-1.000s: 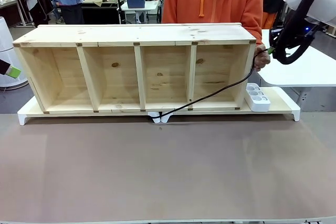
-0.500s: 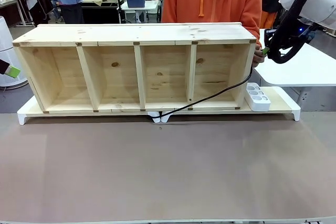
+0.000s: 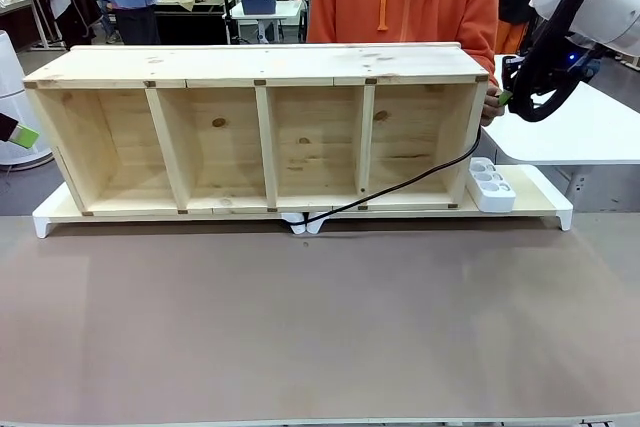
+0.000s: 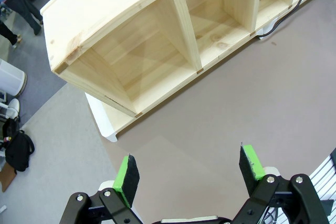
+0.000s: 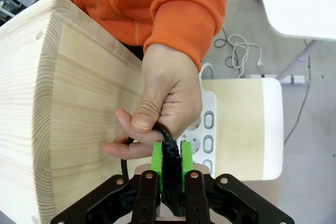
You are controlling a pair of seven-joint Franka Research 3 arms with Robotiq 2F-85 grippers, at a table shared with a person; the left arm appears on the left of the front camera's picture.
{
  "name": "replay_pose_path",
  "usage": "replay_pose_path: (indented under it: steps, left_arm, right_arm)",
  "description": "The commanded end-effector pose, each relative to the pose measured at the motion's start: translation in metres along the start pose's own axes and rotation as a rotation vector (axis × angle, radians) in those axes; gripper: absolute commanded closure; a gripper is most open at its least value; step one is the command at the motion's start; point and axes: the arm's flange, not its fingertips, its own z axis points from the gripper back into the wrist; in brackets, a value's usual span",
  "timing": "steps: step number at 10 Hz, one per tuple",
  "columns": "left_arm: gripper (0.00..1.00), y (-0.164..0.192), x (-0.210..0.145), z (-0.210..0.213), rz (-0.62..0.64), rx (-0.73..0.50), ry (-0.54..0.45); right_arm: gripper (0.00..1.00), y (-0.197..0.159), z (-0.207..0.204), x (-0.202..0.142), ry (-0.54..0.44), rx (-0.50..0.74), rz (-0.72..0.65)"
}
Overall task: Perform cable management.
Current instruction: Release the Power Cable when the human grasps it.
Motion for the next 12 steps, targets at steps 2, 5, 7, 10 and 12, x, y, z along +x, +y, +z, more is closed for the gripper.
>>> replay_pose_path:
  steps: [2, 5, 7, 10, 12]
  left_arm:
    - [0.00, 0.001, 0.000, 0.000, 0.003, 0.003, -0.002]
    - [0.00, 0.001, 0.000, 0.000, 0.003, 0.003, -0.002]
    - [0.00, 0.001, 0.000, 0.000, 0.003, 0.003, -0.002]
    - [0.00, 0.001, 0.000, 0.000, 0.003, 0.003, -0.002]
    - [0.00, 0.001, 0.000, 0.000, 0.003, 0.003, -0.002]
  right_arm:
    - [0.83, -0.002, 0.000, 0.001, -0.006, -0.002, -0.002]
    - [0.83, -0.002, 0.000, 0.001, -0.006, -0.002, -0.002]
    - [0.74, 0.007, 0.001, 0.007, -0.009, 0.000, 0.021]
    - [0.45, 0.013, 0.004, 0.018, -0.018, 0.002, 0.028]
    - [0.25, 0.013, 0.006, 0.017, -0.022, -0.012, 0.037]
